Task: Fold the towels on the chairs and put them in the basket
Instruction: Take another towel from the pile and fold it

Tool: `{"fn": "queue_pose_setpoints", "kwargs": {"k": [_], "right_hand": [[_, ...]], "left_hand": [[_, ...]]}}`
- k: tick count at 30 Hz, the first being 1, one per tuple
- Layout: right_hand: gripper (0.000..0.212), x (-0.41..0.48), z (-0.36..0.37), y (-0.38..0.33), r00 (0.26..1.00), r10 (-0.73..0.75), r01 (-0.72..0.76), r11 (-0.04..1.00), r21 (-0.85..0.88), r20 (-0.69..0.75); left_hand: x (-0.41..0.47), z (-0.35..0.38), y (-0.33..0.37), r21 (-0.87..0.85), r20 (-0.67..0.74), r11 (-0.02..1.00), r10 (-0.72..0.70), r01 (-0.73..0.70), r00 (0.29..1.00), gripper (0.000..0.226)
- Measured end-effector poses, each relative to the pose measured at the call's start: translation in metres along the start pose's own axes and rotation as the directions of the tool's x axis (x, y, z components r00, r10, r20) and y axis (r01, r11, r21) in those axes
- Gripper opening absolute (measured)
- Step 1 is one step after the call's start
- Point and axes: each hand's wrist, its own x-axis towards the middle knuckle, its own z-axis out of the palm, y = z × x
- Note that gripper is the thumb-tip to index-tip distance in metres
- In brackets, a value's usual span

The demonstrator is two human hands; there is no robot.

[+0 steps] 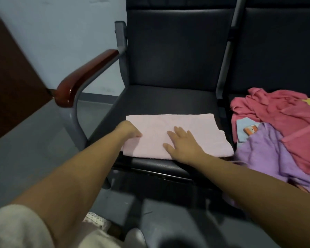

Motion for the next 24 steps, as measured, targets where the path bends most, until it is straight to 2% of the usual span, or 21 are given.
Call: {"fn": "queue_pose_setpoints", "kwargs": {"k": [5,8,10,12,13,14,15,17,18,19,20,21,22,24], "right_hand": [[0.064,-0.021,0.008,-0.002,1.0,-0.015,0.016,0.999,-0.031,0.008],[0.062,-0.023,0.006,-0.001,1.0,-0.02,0.02,1.0,-0.002,-0.014],[0.061,-0.022,0.003,-0.001,1.0,-0.014,0.015,0.999,0.048,-0.007],[0.058,-0.018,0.0,-0.001,1.0,0.005,-0.007,0.987,0.158,0.015],[0.053,-0.016,-0.003,-0.001,1.0,0.027,-0.028,0.961,0.274,0.007],[0.044,-0.013,-0.005,0.0,0.997,0.072,-0.051,0.897,0.438,-0.032],[0.036,-0.011,-0.008,0.0,0.985,0.156,-0.075,0.775,0.628,-0.076],[0.033,-0.007,-0.02,0.002,0.942,0.33,-0.092,0.436,0.895,-0.064],[0.034,-0.005,-0.027,0.003,0.933,0.359,-0.103,0.293,0.951,-0.009],[0.035,-0.004,-0.034,0.003,0.931,0.362,-0.125,0.18,0.976,0.053],[0.038,-0.004,-0.038,0.003,0.927,0.359,-0.159,0.107,0.982,0.11],[0.041,-0.004,-0.04,0.004,0.919,0.361,-0.198,0.083,0.977,0.155],[0.044,-0.004,-0.04,0.004,0.912,0.367,-0.242,0.117,0.963,0.184],[0.044,-0.005,-0.035,0.003,0.909,0.371,-0.31,0.305,0.9,0.188]], "left_hand": [[-0.015,-0.005,-0.008,-0.183,-0.031,0.983,0.018,-0.024,0.999,0.059],[-0.029,0.0,0.003,-0.085,-0.068,0.99,0.107,-0.112,0.992,0.07],[-0.035,0.002,0.01,-0.002,-0.096,0.987,0.161,-0.162,0.982,0.07],[-0.041,-0.002,0.014,0.07,-0.129,0.976,0.216,-0.208,0.968,0.064],[-0.044,-0.005,0.017,0.104,-0.157,0.966,0.252,-0.238,0.955,0.059],[-0.048,-0.007,0.019,0.135,-0.176,0.953,0.291,-0.27,0.94,0.054],[-0.053,-0.007,0.024,0.164,-0.185,0.935,0.343,-0.315,0.921,0.051],[-0.064,-0.005,0.038,0.151,-0.145,0.895,0.441,-0.42,0.886,0.048],[-0.068,-0.004,0.045,0.056,-0.111,0.884,0.468,-0.465,0.877,0.047],[-0.073,-0.005,0.051,-0.119,-0.062,0.877,0.462,-0.466,0.885,0.045],[-0.077,-0.007,0.056,-0.307,-0.01,0.856,0.434,-0.416,0.901,0.042],[-0.078,-0.007,0.058,-0.419,0.01,0.834,0.398,-0.358,0.917,0.04],[-0.076,-0.008,0.058,-0.433,-0.006,0.836,0.371,-0.337,0.929,0.039],[-0.066,-0.003,0.05,-0.329,-0.07,0.884,0.329,-0.333,0.942,0.036]]}}
